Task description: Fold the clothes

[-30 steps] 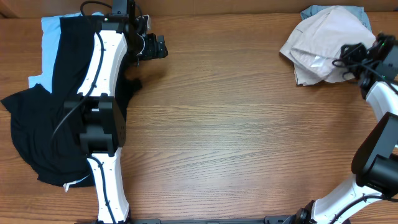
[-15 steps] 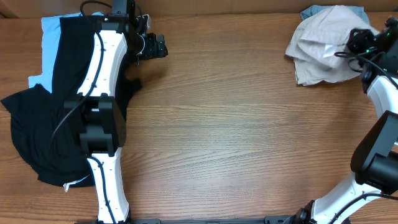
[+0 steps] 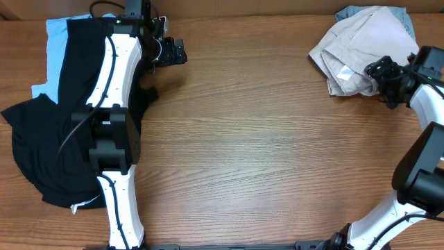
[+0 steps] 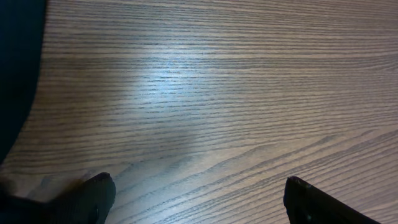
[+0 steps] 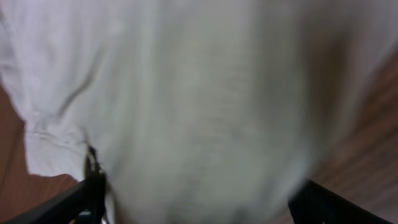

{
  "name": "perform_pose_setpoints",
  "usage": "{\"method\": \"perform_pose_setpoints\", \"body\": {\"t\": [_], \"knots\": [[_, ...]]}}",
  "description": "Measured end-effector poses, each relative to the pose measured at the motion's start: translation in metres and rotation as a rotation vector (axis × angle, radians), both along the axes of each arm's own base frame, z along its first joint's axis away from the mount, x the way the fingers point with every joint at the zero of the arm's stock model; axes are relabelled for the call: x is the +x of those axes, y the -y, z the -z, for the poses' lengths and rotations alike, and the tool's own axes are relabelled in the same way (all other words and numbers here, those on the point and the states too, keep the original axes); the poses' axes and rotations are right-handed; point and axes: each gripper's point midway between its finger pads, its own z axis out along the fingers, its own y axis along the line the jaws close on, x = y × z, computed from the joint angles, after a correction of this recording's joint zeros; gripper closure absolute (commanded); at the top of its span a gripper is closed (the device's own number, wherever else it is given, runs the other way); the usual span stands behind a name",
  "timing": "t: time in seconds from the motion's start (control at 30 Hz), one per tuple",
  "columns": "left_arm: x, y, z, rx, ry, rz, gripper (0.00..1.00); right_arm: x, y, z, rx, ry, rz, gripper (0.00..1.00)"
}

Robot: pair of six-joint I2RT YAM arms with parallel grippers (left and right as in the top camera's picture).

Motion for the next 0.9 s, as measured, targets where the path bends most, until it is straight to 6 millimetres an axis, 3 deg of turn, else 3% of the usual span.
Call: {"method": "perform_pose_setpoints", "body": {"t": [0.2,0.37,0.57,0.73,0.9], "knots": [[0.0,0.0,0.0,0.001,0.0,0.0,0.1,-0.02,0.031,0.005,0.012,-0.034,0.074,0.0],[0.0,0.0,0.0,0.003,0.0,-0.001,0.1,-0.011,0.05,0.012,-0.015,0.008,0.1,0.0],[0.0,-0.001,0.0,0.004,-0.001,-0.001,0.1,0.001,0.04,0.048,0.001,-0.015,0.091,0.0],[0.0,-0.001,0.0,0.007,0.0,-0.003,0.1,0.012,0.034,0.047,-0.013,0.007,0.088,0.07],[0.0,-0.001,0.0,0.007,0.0,-0.003,0.1,0.028,0.026,0.049,-0.031,0.053,0.07,0.29]]}}
